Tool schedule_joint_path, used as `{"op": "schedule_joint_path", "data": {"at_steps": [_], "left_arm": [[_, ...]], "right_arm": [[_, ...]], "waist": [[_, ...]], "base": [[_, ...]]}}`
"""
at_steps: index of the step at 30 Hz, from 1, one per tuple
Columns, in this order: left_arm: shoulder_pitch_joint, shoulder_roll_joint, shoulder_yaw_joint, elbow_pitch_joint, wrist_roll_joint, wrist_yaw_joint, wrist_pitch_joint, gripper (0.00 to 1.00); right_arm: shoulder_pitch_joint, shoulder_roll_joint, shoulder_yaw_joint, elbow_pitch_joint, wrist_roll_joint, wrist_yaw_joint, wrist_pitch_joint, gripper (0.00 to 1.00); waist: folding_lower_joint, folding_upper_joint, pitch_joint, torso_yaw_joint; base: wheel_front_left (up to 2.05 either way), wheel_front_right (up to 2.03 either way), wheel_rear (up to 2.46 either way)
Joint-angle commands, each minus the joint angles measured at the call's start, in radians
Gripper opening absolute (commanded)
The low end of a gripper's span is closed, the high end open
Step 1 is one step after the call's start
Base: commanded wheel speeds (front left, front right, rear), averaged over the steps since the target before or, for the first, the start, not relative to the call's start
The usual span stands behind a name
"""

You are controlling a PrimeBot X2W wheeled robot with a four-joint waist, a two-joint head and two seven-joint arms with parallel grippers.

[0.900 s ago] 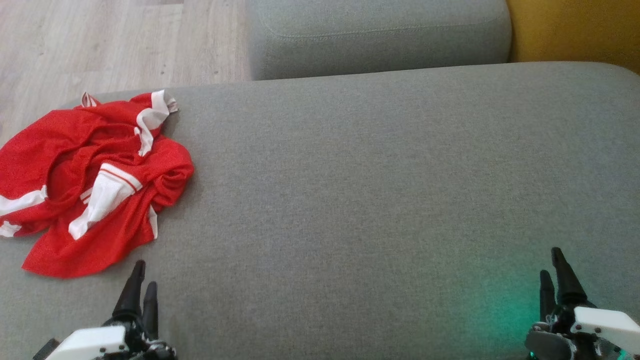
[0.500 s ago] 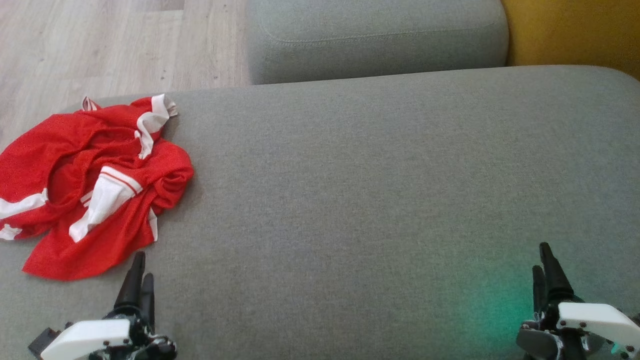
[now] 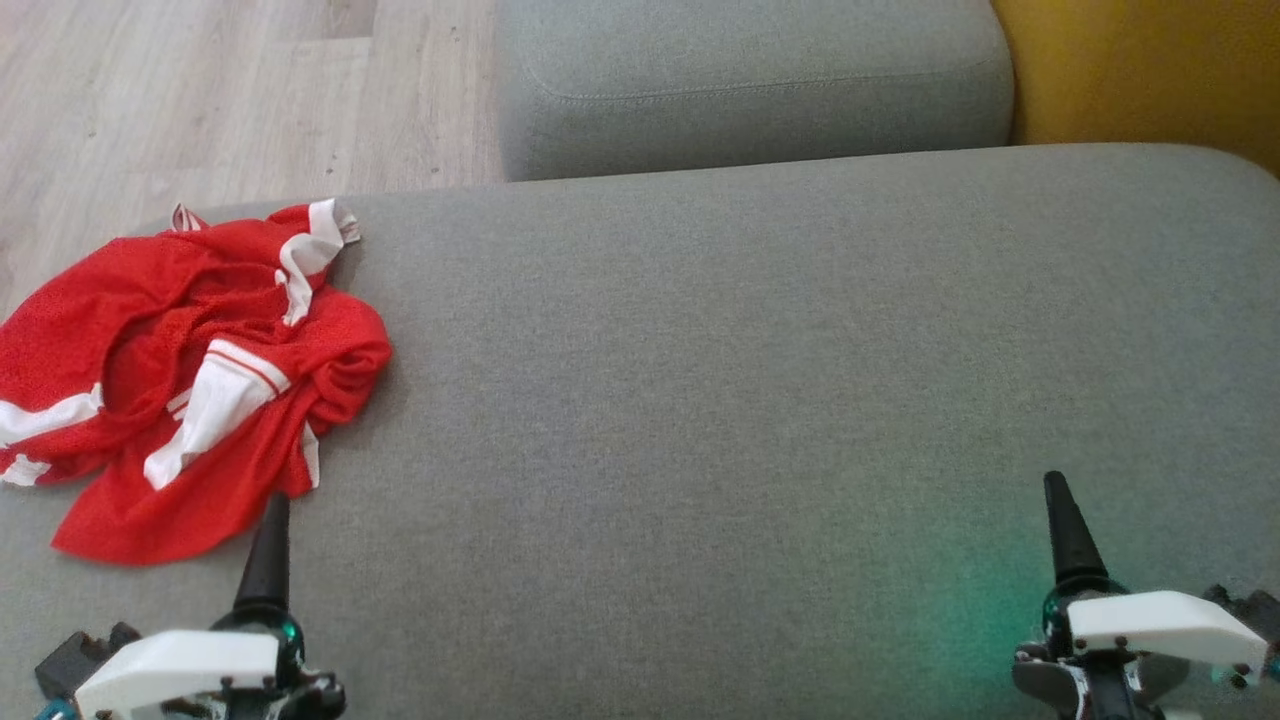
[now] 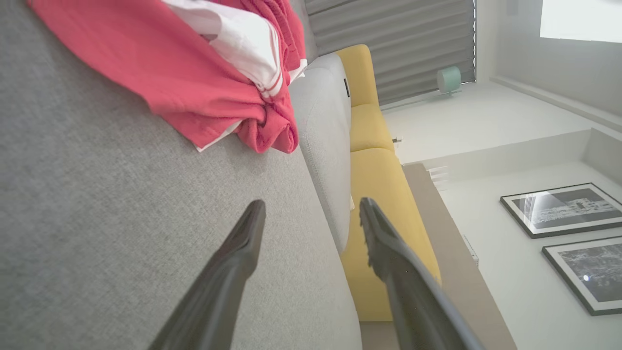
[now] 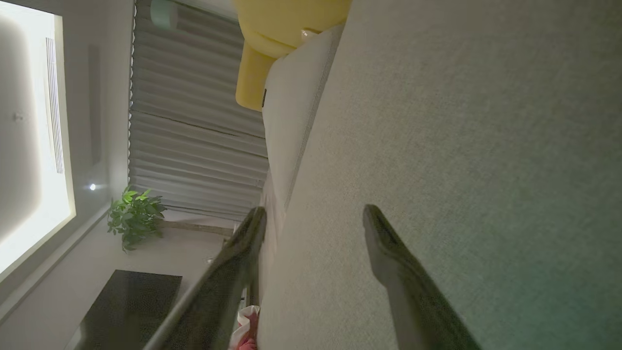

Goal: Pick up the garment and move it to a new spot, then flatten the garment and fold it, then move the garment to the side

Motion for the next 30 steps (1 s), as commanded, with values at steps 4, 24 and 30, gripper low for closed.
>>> {"op": "schedule_joint_path", "data": {"at_steps": [4,24,30], "left_arm": [[-0.011,0.01,0.006,-0.067,0.1,0.0,-0.02,1.0],[0.024,0.029,-0.038,-0.143,0.407,0.052,-0.079,1.0],[0.032,0.038,-0.05,-0.16,0.483,0.072,-0.097,1.0]], "right_arm": [[-0.031,-0.004,0.031,-0.047,-0.085,0.002,-0.027,1.0],[-0.034,-0.005,0.12,-0.079,-0.344,0.004,-0.086,1.0],[-0.03,-0.006,0.146,-0.094,-0.416,0.004,-0.103,1.0]], "waist": [[0.0,0.0,-0.007,0.001],[0.0,0.0,-0.032,0.006],[0.0,0.0,-0.038,0.007]], "base": [[0.0,0.0,0.0],[0.0,0.0,0.0],[0.0,0.0,0.0]]}}
